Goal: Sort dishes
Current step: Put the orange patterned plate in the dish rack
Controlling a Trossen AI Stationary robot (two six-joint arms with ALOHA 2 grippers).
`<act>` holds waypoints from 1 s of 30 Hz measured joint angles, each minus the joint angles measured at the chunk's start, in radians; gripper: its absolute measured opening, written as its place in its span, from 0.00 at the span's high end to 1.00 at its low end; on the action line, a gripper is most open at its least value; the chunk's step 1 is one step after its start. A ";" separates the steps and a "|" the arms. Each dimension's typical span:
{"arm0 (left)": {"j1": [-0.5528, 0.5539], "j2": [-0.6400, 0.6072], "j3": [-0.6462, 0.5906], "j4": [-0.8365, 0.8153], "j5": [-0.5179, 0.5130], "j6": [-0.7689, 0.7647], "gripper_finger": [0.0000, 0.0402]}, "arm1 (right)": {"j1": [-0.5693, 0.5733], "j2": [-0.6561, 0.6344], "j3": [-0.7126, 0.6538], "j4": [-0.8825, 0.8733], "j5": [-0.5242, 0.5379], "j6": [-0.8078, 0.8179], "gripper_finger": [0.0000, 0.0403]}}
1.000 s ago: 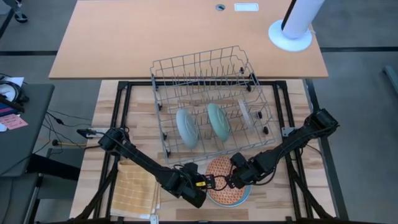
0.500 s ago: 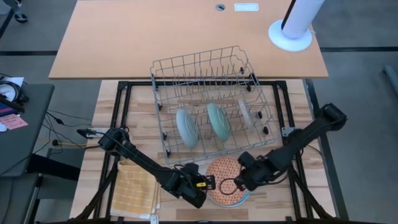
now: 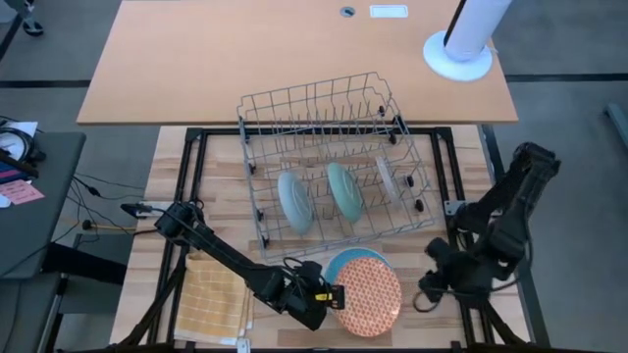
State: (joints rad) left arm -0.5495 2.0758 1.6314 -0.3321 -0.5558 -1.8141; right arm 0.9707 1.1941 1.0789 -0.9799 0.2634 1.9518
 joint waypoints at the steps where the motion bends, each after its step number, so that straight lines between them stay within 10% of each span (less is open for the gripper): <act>1: 0.000 0.000 0.005 0.008 -0.003 0.012 1.00 | 0.023 -0.008 -0.020 0.026 0.010 0.030 0.65; 12: 0.013 -0.032 0.119 0.028 -0.001 0.233 1.00 | 0.175 -0.017 -0.090 0.201 0.243 0.191 0.35; 24: 0.052 -0.063 0.180 0.035 -0.002 0.380 1.00 | 0.140 -0.010 -0.089 0.258 0.403 -0.006 0.36; 30: 0.073 -0.099 0.182 0.024 -0.009 0.418 1.00 | 0.125 -0.016 -0.091 0.348 0.480 -0.127 0.56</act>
State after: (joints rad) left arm -0.4763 1.9773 1.8130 -0.3083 -0.5648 -1.3962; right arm 1.0956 1.1780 0.9882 -0.6319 0.7431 1.8245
